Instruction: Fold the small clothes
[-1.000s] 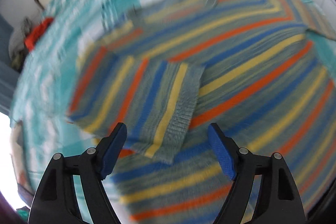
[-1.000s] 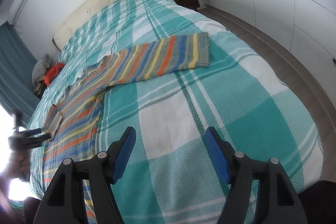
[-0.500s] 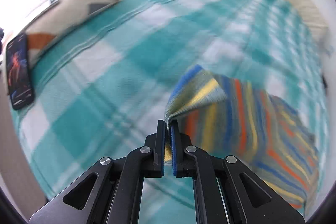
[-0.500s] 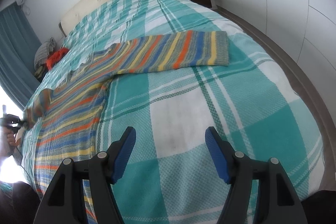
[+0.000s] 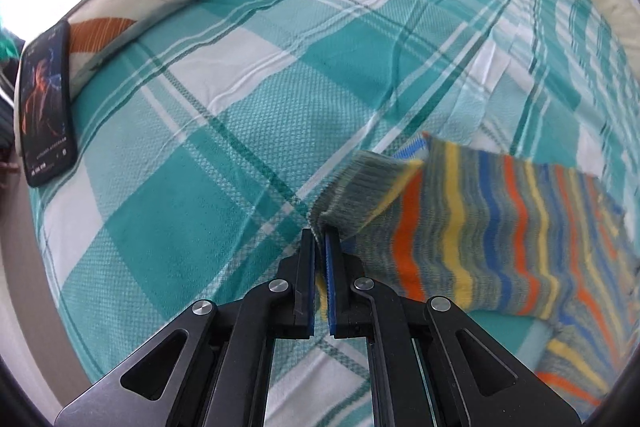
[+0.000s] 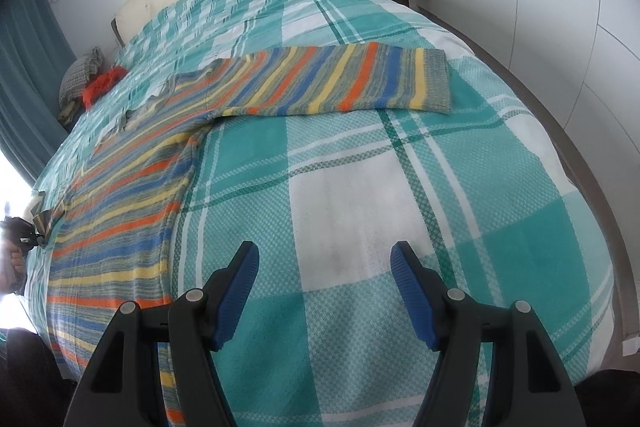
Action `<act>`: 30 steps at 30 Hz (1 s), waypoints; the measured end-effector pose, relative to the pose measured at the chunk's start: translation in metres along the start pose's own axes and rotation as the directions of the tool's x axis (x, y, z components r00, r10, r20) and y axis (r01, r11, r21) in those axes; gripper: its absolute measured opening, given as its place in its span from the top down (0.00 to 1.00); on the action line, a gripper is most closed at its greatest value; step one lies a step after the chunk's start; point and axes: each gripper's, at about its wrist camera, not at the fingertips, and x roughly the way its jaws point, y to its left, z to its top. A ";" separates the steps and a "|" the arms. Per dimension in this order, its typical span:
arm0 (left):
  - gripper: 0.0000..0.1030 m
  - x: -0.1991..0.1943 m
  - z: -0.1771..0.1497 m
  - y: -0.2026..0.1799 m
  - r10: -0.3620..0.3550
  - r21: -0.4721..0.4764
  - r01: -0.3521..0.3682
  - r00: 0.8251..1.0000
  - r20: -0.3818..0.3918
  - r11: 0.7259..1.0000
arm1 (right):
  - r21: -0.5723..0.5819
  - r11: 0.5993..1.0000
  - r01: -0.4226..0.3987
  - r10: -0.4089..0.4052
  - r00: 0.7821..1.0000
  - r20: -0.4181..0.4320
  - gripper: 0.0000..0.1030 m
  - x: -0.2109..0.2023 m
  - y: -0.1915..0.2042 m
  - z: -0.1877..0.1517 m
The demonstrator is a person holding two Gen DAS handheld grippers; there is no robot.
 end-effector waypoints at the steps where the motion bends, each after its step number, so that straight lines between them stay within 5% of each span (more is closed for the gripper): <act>1: 0.97 0.002 -0.002 -0.001 0.004 0.010 -0.004 1.000 -0.003 1.000 | -0.005 1.000 0.005 -0.005 1.000 -0.001 0.34 0.001 0.001 0.000; 4: 0.88 -0.002 -0.004 0.007 -0.028 -0.010 0.028 1.000 0.010 1.000 | -0.017 1.000 0.016 -0.016 1.000 0.005 0.34 0.000 0.003 0.001; 9: 0.16 -0.041 -0.031 0.029 -0.032 -0.008 0.033 0.996 0.082 0.999 | -0.021 0.999 0.049 -0.047 0.997 0.063 0.34 -0.015 0.002 0.003; 12: 0.08 -0.070 -0.076 0.025 -0.158 0.118 0.142 0.977 0.145 0.983 | -0.026 0.997 0.074 -0.071 0.992 0.101 0.28 -0.021 0.002 0.006; 16: 0.08 -0.062 -0.112 -0.007 -0.264 0.276 0.238 0.963 0.060 0.931 | -0.065 0.994 0.090 -0.083 0.992 0.098 0.27 -0.011 0.009 0.014; 19: 0.08 -0.052 -0.113 -0.034 -0.248 0.351 0.200 0.964 0.098 0.915 | -0.082 0.991 0.106 -0.096 0.988 0.120 0.27 0.001 0.015 0.024; 24: 0.00 -0.010 -0.086 -0.051 -0.158 0.307 0.124 0.983 0.088 0.943 | -0.105 0.980 0.166 -0.156 0.983 0.101 0.26 0.039 0.020 0.024; 30: 0.00 -0.012 -0.102 -0.045 -0.177 0.326 0.094 0.956 0.234 0.941 | -0.137 0.975 0.172 -0.155 0.980 0.129 0.15 0.054 0.018 0.009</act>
